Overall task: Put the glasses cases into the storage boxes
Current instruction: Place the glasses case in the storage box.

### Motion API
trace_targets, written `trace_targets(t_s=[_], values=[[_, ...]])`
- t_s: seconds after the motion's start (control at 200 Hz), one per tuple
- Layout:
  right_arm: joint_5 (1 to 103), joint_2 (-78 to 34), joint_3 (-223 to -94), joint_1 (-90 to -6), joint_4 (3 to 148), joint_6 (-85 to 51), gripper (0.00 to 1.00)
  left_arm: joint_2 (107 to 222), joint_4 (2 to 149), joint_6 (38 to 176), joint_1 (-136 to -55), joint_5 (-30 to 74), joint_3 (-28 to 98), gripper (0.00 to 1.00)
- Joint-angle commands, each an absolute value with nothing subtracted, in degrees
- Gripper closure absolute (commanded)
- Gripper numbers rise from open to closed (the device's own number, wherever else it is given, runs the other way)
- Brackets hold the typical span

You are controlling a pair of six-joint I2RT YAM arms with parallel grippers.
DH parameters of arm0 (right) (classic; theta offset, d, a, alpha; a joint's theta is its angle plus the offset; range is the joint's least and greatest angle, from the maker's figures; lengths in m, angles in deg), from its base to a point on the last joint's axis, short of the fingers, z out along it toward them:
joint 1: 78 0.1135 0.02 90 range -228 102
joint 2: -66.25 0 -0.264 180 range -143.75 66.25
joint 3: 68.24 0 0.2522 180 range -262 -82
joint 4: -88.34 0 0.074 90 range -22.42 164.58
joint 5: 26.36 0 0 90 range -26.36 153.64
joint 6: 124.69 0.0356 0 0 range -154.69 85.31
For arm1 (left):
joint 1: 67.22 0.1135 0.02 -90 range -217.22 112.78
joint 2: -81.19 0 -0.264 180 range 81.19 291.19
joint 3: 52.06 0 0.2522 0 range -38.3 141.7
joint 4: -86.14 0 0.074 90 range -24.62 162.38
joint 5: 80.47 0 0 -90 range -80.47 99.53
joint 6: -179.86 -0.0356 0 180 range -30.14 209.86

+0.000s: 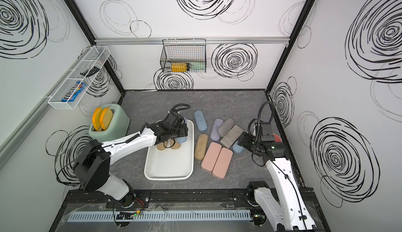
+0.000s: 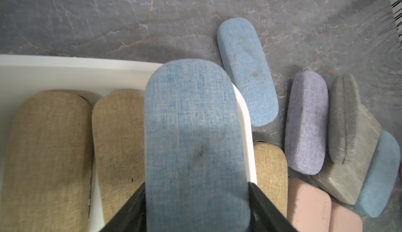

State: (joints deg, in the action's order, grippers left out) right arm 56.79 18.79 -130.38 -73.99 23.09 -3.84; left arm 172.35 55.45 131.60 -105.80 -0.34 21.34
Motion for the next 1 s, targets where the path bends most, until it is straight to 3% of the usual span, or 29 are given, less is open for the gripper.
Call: trace_targets(t_s=[0.0, 0.6, 0.736, 0.996], values=[[57.2, 18.6, -129.7, -73.1, 23.9, -3.4, 0.20, 173.5, 62.1, 134.5, -105.6, 0.9, 20.0, 0.55], [58.1, 18.8, -129.8, -70.5, 24.0, -1.8, 0.20, 183.4, 63.0, 135.3, -106.3, -0.2, 23.4, 0.57], [58.1, 18.9, -129.6, -70.0, 24.2, -1.5, 0.20, 183.5, 62.9, 135.2, -106.5, -0.7, 23.6, 0.40], [59.2, 18.7, -129.8, -68.3, 24.3, -0.5, 0.19, 183.3, 61.6, 134.4, -106.9, -1.6, 25.1, 0.29]])
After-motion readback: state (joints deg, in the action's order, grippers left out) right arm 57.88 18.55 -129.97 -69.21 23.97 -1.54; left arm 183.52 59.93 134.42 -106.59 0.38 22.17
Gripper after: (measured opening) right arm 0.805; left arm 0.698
